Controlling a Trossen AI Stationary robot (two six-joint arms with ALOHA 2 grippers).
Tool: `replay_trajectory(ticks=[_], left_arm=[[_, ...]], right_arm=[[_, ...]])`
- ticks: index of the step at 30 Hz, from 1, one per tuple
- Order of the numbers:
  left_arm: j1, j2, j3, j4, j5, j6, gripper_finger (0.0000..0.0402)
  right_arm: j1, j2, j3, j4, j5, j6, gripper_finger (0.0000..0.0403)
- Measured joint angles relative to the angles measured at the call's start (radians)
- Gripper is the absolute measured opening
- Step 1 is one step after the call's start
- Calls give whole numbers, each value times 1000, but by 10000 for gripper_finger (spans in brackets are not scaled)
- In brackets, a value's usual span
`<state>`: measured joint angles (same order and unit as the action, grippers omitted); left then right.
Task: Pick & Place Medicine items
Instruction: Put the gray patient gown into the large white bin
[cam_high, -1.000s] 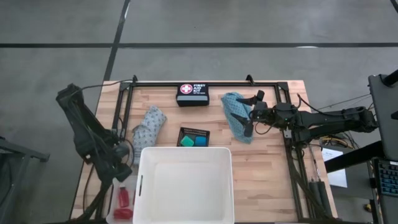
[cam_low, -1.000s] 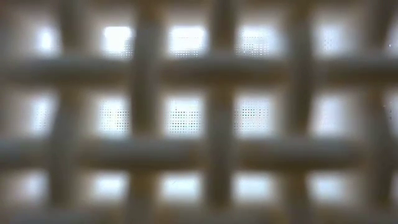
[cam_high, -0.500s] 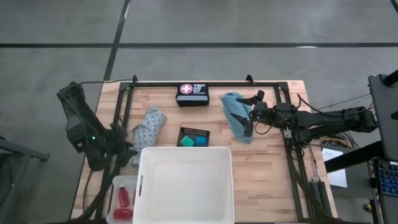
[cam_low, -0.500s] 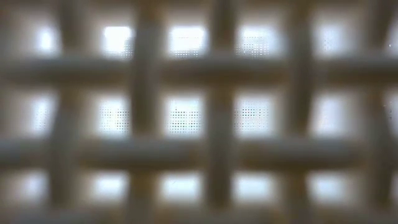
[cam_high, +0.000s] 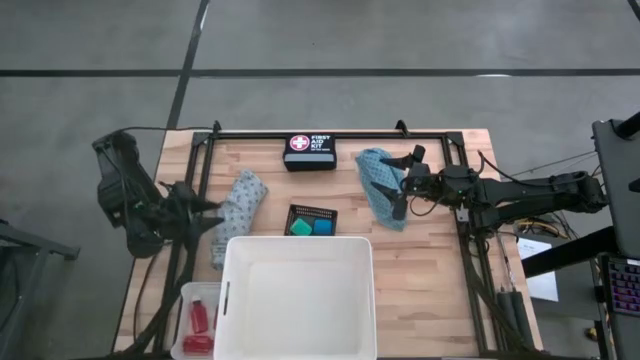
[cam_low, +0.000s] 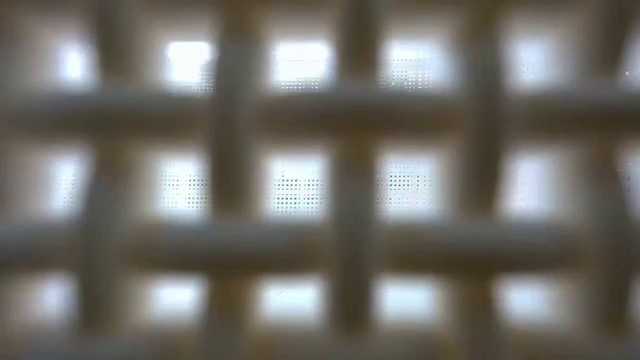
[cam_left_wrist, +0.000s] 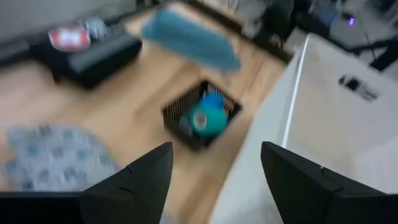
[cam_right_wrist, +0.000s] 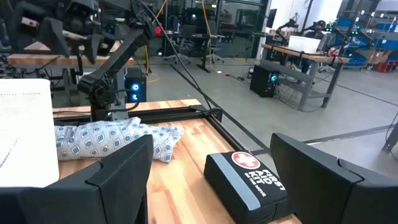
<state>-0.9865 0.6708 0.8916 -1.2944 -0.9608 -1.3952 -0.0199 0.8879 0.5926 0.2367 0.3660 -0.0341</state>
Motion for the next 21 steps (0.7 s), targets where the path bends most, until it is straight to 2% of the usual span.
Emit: replay_trajectory(ticks=[6, 12, 15, 21], left_arm=[[29, -1, 27, 11, -177, 109, 248], [129, -1, 26, 110, -338, 189, 248], [212, -1, 25, 193, -334, 279, 248], [424, 18, 25, 396, -257, 469, 248]], right_arm=[[0, 0, 0, 0, 0, -1, 318], [0, 0, 0, 0, 0, -2, 313], [0, 0, 0, 0, 0, -1, 316], [0, 0, 0, 0, 0, -2, 322]])
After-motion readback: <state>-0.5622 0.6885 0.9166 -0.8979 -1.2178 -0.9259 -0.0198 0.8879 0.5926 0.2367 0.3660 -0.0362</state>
